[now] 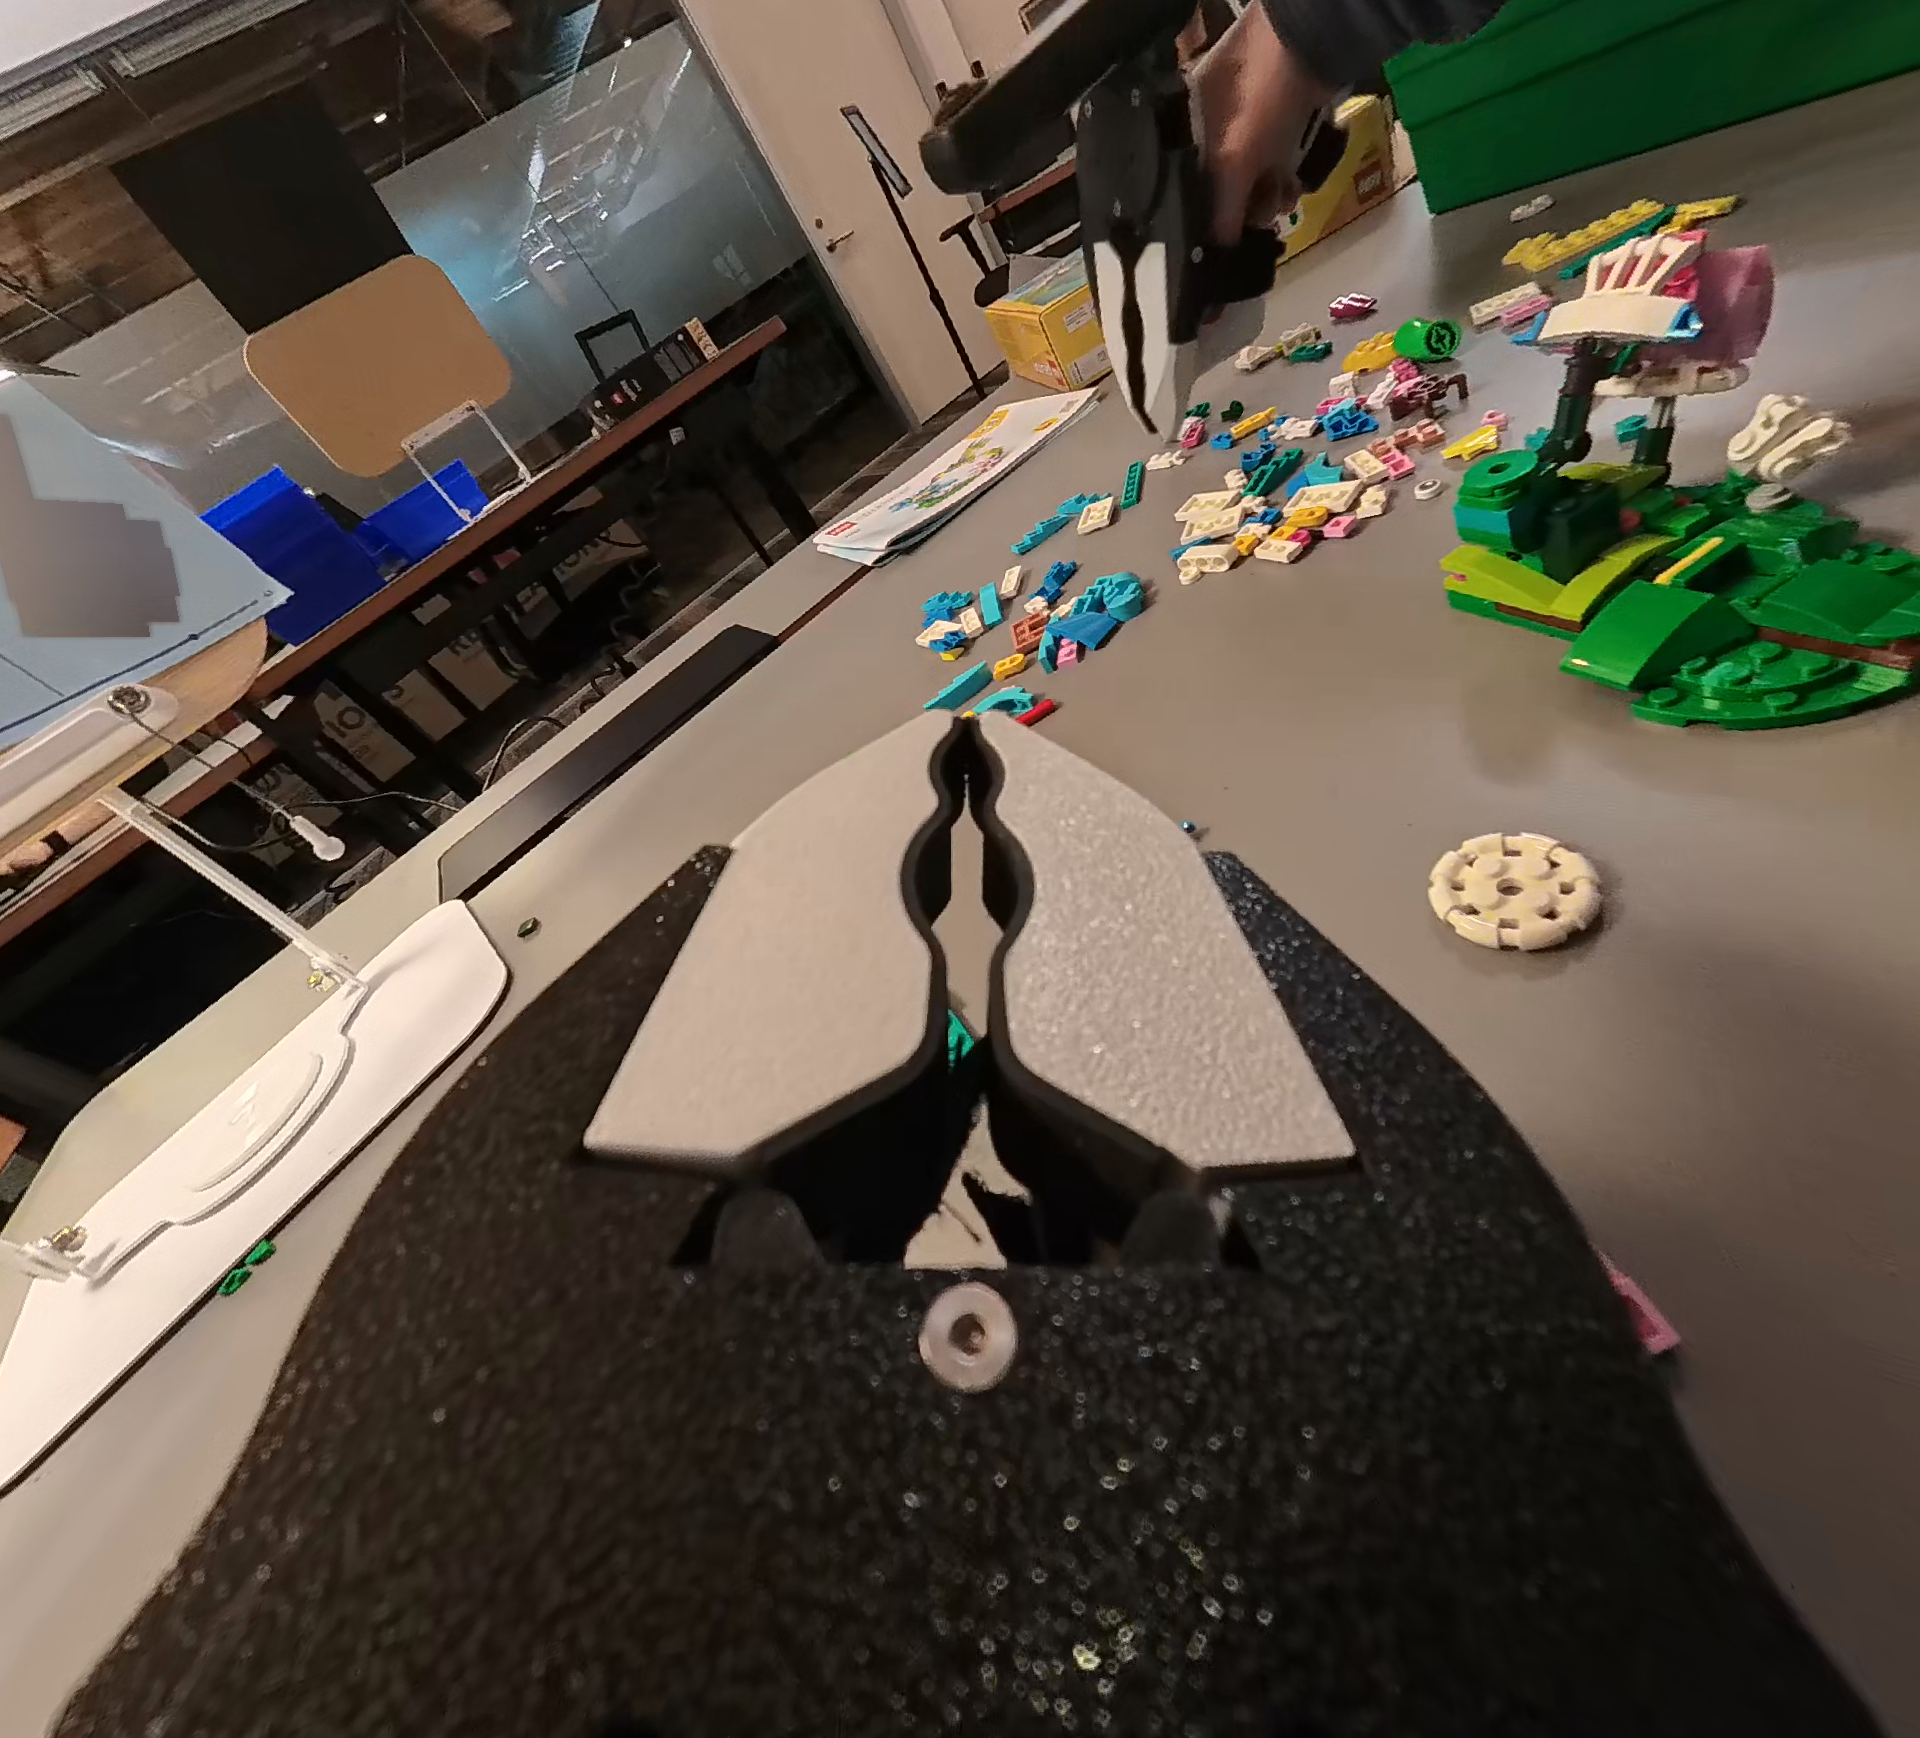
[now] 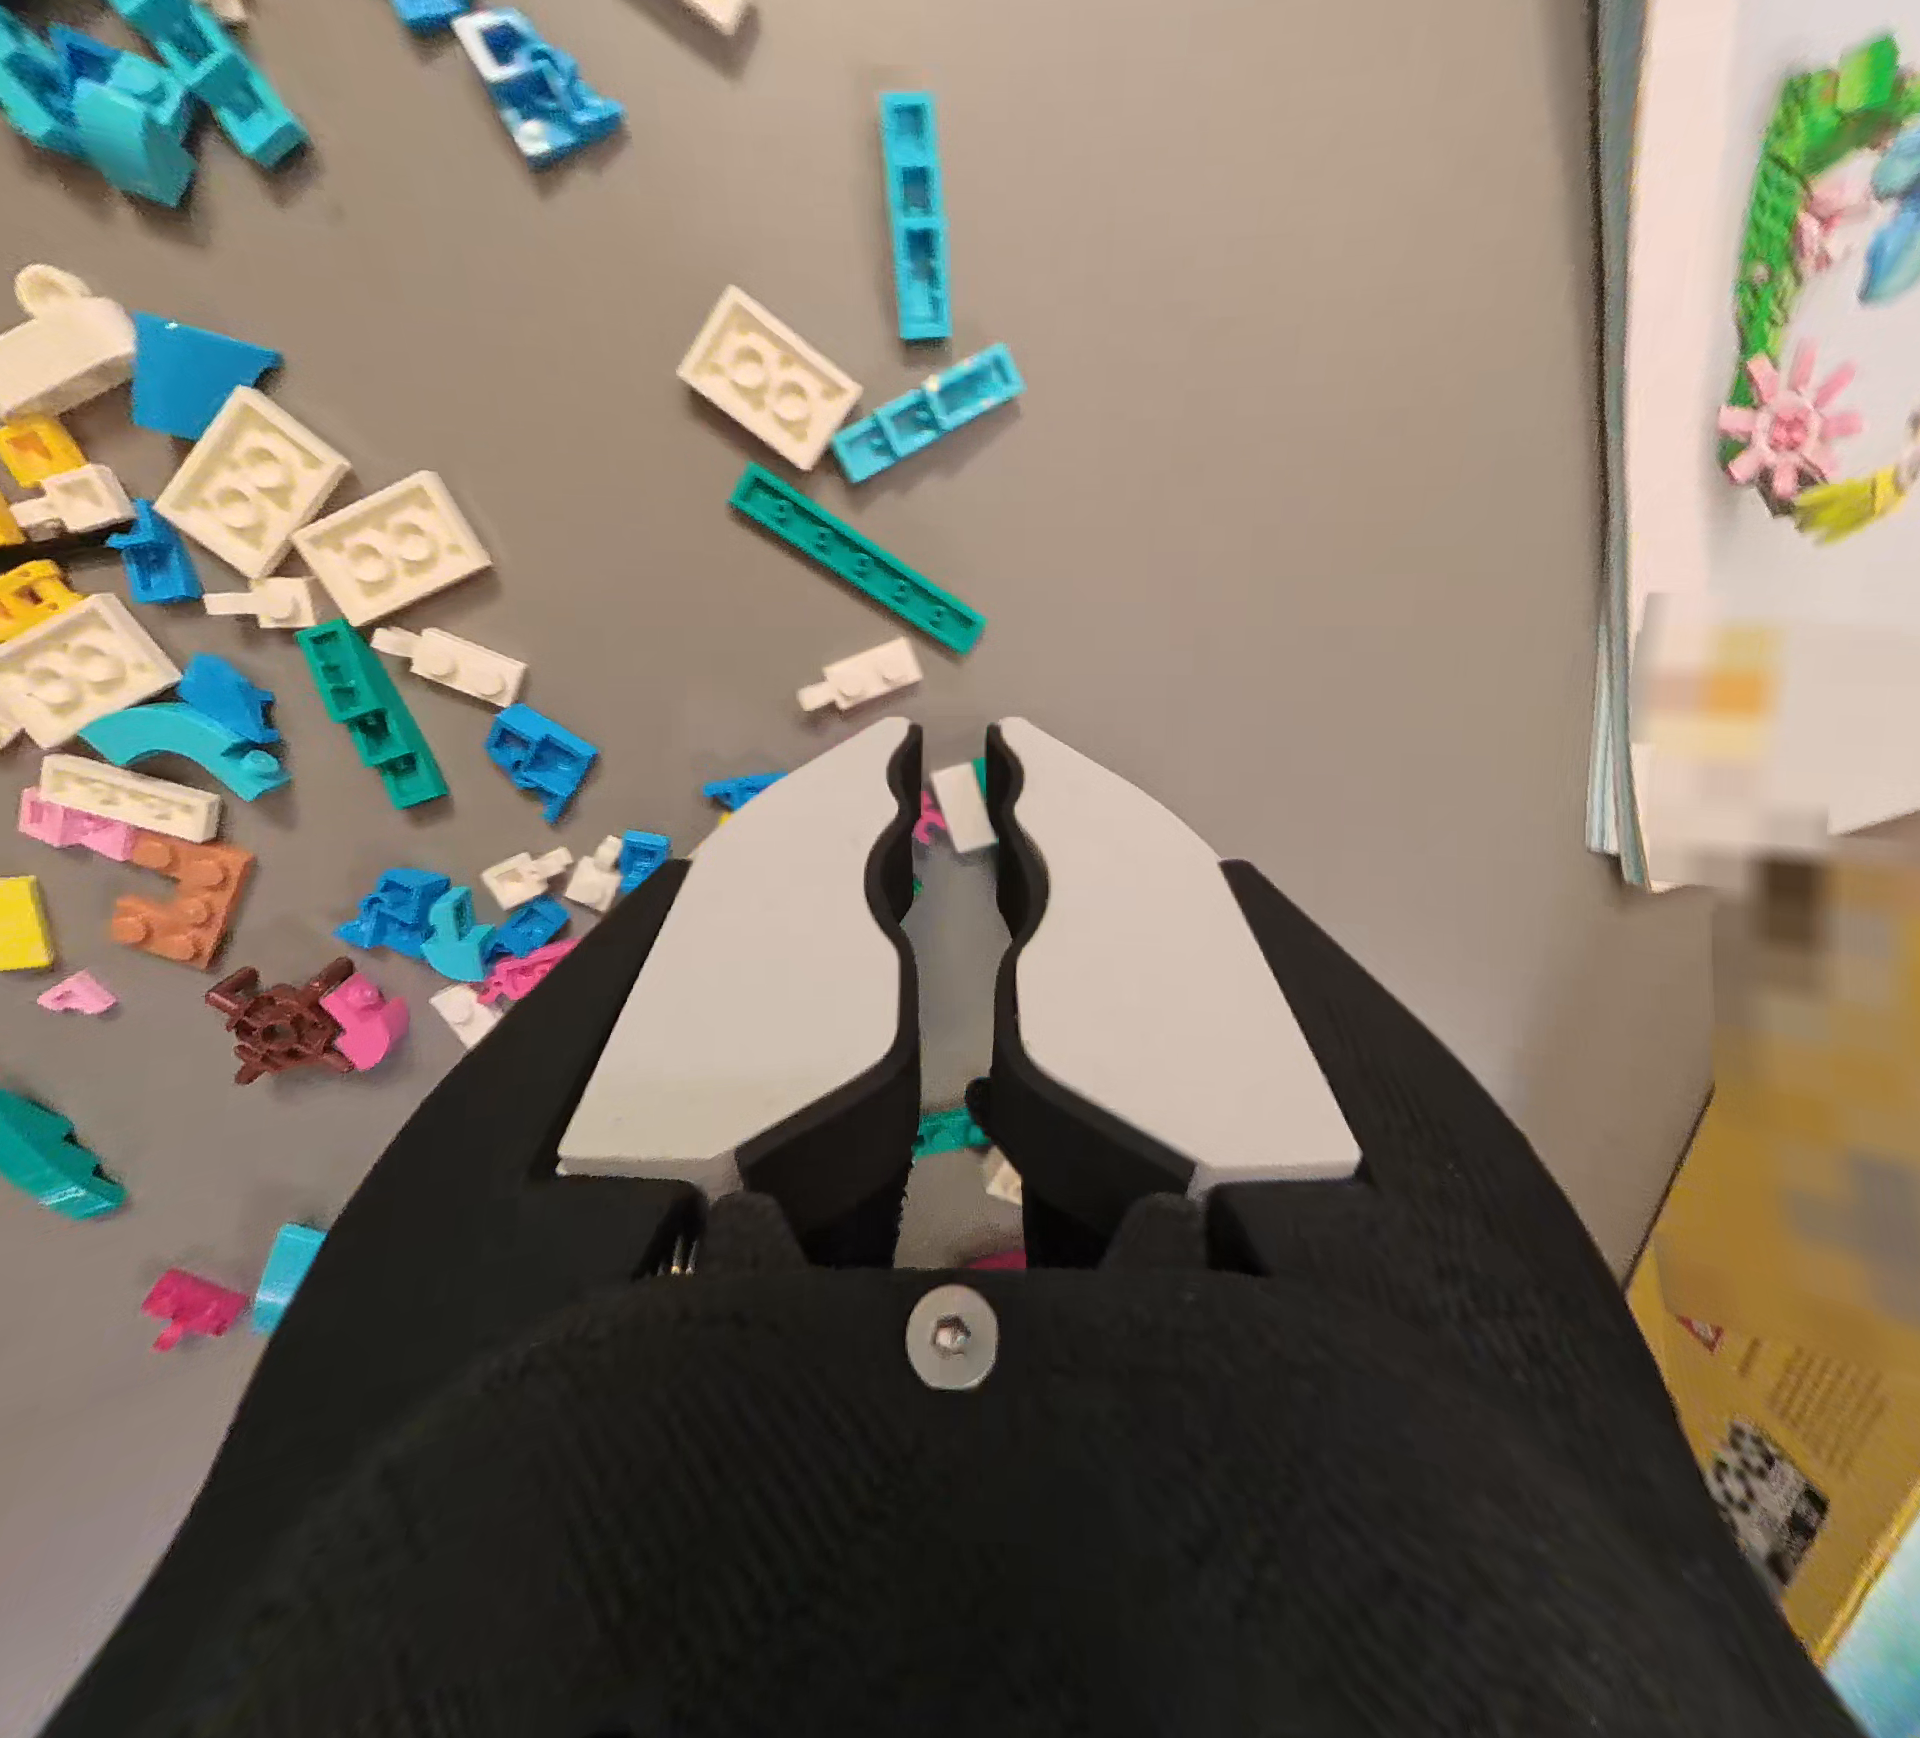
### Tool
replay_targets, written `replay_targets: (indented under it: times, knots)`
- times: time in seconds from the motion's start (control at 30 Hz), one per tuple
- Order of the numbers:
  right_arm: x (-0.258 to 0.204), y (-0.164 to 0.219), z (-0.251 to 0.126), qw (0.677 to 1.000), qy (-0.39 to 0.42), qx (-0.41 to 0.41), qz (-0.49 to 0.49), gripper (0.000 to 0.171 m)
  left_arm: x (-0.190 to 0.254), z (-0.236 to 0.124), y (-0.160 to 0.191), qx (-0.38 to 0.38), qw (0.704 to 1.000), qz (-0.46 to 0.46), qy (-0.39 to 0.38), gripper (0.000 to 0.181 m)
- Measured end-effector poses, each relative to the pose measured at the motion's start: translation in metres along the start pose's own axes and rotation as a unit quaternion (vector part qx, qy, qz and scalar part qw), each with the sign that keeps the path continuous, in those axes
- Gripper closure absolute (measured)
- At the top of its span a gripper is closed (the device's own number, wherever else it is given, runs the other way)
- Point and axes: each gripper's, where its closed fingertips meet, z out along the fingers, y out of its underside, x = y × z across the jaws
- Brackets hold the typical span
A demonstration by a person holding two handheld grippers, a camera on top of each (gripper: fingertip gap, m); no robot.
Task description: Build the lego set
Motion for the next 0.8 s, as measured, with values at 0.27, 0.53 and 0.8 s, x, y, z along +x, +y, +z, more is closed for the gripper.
replay_targets:
  times: [0.27, 0.53, 0.8]
  knots:
    - [-0.025, 0.014, -0.001, 0.996, -0.052, -0.064, -0.017, 0.162, -0.001, 0.000, 0.001, -0.001, 1.000, -0.003, -0.002, 0.181]
    - [-0.065, -0.065, -0.013, 0.991, -0.081, 0.072, -0.084, 0.163, -0.002, 0.001, 0.002, -0.002, 1.000, -0.001, -0.003, 0.181]
    - [-0.082, -0.103, 0.016, 0.986, -0.072, 0.097, -0.114, 0.166, -0.003, 0.001, 0.004, -0.005, 1.000, -0.008, -0.004, 0.181]
